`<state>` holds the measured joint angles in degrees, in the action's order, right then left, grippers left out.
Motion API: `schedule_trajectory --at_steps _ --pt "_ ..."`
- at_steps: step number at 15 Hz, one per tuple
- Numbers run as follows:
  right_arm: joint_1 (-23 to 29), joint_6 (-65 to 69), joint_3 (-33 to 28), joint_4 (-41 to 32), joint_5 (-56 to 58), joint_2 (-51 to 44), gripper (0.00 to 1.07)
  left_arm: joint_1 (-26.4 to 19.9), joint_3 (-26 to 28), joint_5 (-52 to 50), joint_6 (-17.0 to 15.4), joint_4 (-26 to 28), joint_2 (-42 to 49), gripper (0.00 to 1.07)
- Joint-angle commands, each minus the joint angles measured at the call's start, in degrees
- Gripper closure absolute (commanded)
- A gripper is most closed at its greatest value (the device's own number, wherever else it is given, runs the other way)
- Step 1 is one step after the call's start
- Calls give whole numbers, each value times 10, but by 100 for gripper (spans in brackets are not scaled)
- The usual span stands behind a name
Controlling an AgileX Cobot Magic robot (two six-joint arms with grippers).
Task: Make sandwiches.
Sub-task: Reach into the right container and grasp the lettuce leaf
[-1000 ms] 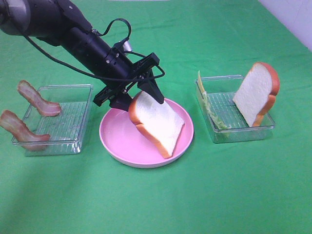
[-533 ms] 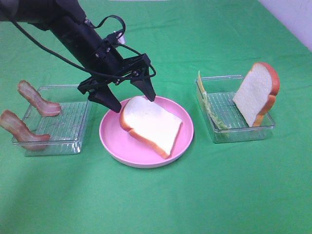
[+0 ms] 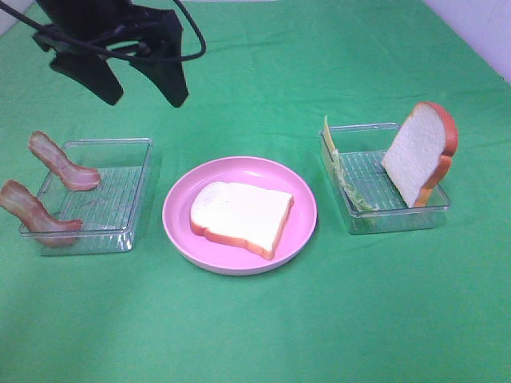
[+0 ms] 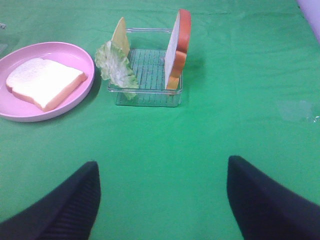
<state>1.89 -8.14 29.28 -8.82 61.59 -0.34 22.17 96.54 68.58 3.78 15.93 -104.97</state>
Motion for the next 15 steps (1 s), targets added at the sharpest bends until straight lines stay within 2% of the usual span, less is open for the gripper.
schedule_trajectory --at_steps 1,3,4,5,9,15 --pt "2 -5 -2 -1 -6 -8 39 3 -1 53 -7 -49 53 22" --pt "2 -5 -2 -1 -6 -8 39 3 -3 53 -45 -91 98 22" --pt "2 -5 -2 -1 -6 -8 39 3 -6 52 -51 -96 110 22" --pt "2 -5 -2 -1 -6 -8 39 3 -42 52 -56 -101 170 22" --pt "2 -5 -2 -1 -6 -8 39 3 -171 52 -56 -96 285 22" --pt "2 -5 -2 -1 -6 -8 39 3 -424 49 -65 -96 541 22"
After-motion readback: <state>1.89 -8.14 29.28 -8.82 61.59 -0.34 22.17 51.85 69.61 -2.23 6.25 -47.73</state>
